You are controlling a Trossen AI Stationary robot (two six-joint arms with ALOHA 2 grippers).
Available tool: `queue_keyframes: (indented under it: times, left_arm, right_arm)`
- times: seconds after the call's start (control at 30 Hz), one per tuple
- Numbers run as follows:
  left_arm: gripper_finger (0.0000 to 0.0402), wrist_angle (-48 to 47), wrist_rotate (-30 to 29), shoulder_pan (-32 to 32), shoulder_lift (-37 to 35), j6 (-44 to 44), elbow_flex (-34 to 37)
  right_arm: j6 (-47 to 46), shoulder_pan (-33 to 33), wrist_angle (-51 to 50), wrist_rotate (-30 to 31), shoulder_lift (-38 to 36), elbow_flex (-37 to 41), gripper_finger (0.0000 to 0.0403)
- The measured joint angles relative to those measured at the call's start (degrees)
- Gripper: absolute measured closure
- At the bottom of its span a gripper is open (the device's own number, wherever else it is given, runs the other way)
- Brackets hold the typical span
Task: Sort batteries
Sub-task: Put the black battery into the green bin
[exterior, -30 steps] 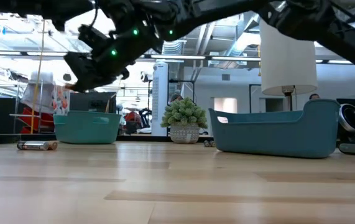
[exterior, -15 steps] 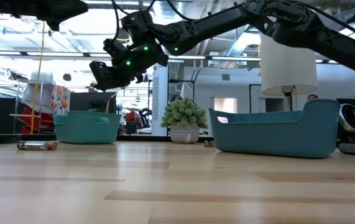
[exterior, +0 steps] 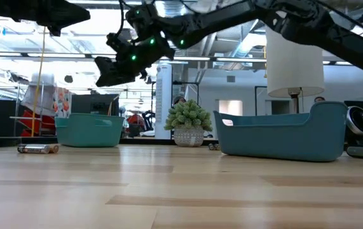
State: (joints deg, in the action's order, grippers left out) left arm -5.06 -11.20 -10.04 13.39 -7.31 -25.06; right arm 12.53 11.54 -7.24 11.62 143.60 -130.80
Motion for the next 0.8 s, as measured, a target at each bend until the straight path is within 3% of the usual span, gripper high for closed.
queue_keyframes:
  times: [0.13, 0.27, 0.6, 0.8]
  left_arm:
    - [0.0343, -1.0, 0.0, 0.0, 0.0, 0.0, 0.0]
    - [0.0343, -2.0, 0.0, 0.0, 0.0, 0.0, 0.0]
    - [0.0343, -1.9, 0.0, 0.0, 0.5, 2.2, 0.0]
    - [0.0343, -1.1, 0.0, 0.0, 4.9, 2.6, 0.0]
  right_arm:
    - [-0.4, -0.7, -2.1, 0.0, -3.1, 2.4, 0.0201]
    - [-0.7, -1.8, 2.6, 0.1, -7.8, 10.6, 0.0212]
    - [-4.0, -4.0, 27.6, 0.6, -33.6, 54.1, 0.0235]
    - [-5.7, -8.1, 27.1, 0.5, -50.2, 70.9, 0.0235]
